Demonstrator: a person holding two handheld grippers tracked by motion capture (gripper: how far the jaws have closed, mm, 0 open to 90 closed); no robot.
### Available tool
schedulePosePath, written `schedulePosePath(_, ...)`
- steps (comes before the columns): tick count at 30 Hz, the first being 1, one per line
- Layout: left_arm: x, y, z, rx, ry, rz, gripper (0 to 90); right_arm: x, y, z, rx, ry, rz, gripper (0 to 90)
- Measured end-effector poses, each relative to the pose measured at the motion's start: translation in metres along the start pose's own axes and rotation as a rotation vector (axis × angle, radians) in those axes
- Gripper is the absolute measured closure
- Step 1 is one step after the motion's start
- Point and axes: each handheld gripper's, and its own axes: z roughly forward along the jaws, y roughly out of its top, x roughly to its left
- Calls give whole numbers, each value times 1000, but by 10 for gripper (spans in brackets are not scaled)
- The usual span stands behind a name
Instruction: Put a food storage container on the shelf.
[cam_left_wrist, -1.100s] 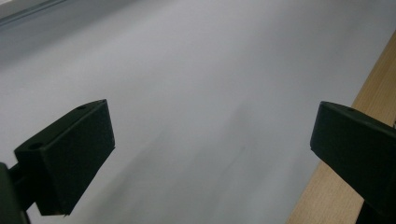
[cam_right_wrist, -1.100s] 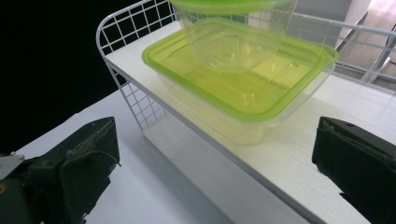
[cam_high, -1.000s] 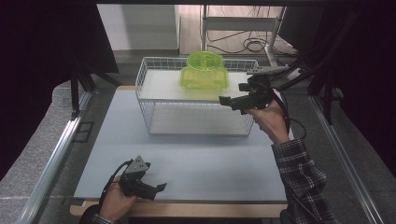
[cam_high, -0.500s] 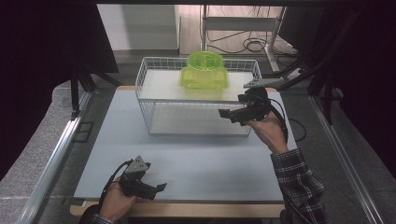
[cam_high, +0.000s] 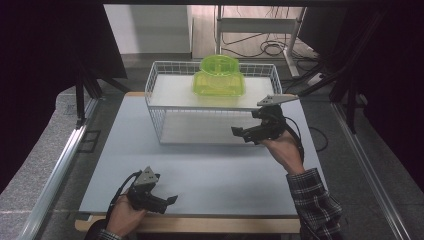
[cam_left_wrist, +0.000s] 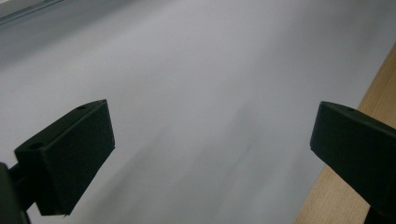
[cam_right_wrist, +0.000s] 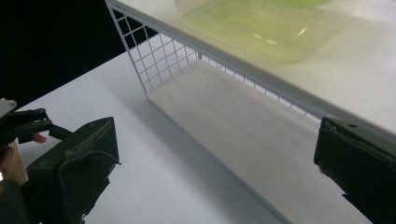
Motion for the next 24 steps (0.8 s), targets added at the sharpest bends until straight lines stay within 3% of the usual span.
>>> schedulePosePath(15,1,0,0,6,36,16,0,-1,-30,-2,-9,-16,32,2)
schedulePosePath(24,3,-1,-2,7,58,-3,0,1,-44,-2,-11,-25,38,11)
